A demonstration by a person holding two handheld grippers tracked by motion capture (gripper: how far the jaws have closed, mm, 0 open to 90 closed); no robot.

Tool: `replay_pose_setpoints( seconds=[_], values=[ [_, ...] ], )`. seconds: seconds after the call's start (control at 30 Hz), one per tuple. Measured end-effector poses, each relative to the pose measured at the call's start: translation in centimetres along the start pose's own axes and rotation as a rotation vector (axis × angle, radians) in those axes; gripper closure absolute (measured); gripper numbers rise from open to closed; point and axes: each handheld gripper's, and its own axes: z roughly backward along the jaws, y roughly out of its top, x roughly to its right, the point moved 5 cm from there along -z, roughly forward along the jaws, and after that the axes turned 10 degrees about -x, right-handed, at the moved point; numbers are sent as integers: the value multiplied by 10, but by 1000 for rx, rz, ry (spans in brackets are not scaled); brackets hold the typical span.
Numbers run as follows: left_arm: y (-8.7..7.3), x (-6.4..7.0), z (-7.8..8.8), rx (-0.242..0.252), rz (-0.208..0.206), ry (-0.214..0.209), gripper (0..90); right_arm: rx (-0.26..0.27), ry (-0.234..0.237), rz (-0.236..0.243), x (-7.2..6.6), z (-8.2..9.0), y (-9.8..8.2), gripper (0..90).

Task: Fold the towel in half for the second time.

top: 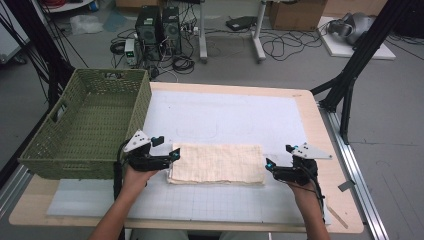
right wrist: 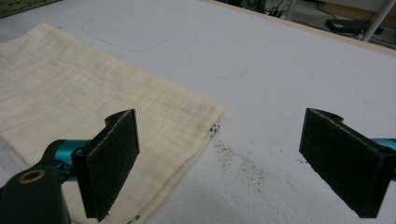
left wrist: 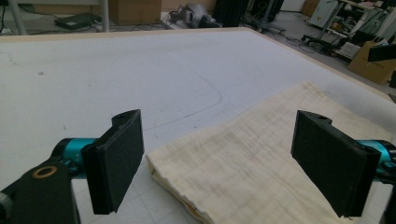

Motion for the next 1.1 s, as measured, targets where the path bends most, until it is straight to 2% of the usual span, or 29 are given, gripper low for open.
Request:
replay_pose_setpoints(
  seconds=[0.17, 0.37, 0.5, 0.63, 0.83, 0.87, 0.93, 0.97, 1.07, 1.1],
  values=[
    [-2, -1, -1, -12, 10, -1, 176, -6, -5, 25, -2, -1, 0, 114],
    [-5, -3, -5, -48, 30, -6, 176, -11, 4, 21, -2, -2, -1, 114],
    [-2, -6, -6, -52, 40, 3, 179, -4, 14, 5, -2, 0, -1, 114],
    [-2, -9, -11, -75, 47, 10, 218, -8, 19, 6, -2, -1, -2, 114],
    [4, -17, -23, -102, 24, 62, 260, -18, 24, 10, -5, -4, -1, 114],
    [4, -18, -27, -112, 18, 75, 266, -18, 22, 15, -5, -4, -1, 114],
    [2, -19, -36, -166, 4, 80, 298, -18, 21, 18, -5, -5, -1, 114],
    [2, -21, -40, -186, 8, 95, 317, -19, 23, 14, -5, -5, -1, 114],
    [4, -27, -47, -202, 26, 129, 339, -21, 25, 13, -5, -5, -2, 114],
    [5, -28, -48, -204, 30, 126, 344, -22, 24, 13, -5, -5, -2, 114]
  ],
)
